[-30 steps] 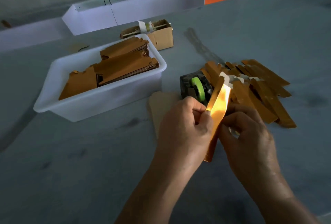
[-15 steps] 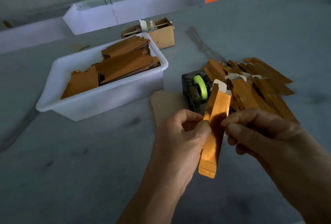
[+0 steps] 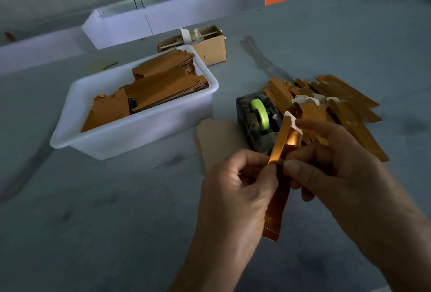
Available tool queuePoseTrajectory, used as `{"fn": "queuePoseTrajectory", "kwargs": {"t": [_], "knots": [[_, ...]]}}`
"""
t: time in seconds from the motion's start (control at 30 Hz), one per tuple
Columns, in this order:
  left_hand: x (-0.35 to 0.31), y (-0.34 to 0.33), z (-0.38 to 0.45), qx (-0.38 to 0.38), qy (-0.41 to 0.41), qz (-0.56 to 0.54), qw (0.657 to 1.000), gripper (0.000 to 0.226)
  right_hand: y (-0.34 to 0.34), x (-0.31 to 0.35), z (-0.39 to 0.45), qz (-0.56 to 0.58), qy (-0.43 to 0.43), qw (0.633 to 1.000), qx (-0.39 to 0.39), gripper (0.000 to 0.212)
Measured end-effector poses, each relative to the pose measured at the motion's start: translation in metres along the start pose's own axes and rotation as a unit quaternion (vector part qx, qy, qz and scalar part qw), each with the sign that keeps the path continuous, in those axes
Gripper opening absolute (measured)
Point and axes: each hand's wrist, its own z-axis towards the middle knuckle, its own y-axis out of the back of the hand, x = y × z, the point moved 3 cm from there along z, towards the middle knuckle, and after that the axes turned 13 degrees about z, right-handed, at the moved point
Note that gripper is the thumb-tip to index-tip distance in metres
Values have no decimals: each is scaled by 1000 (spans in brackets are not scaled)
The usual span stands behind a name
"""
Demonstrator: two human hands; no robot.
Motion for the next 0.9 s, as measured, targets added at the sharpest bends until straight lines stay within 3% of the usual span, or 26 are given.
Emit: {"fn": "queuePoseTrajectory", "kwargs": {"t": [0.53, 0.73, 0.9], "knots": [[-2, -3, -1, 31, -15, -40, 999, 17, -2, -1, 1, -169, -11, 984, -51, 55], [6, -6, -3, -22, 17, -34, 999, 19, -5, 2, -1, -195, -11, 980, -51, 56], [10, -15, -12, -142, -31, 35, 989, 15, -8, 9, -3, -263, 5, 964, -40, 52]]}}
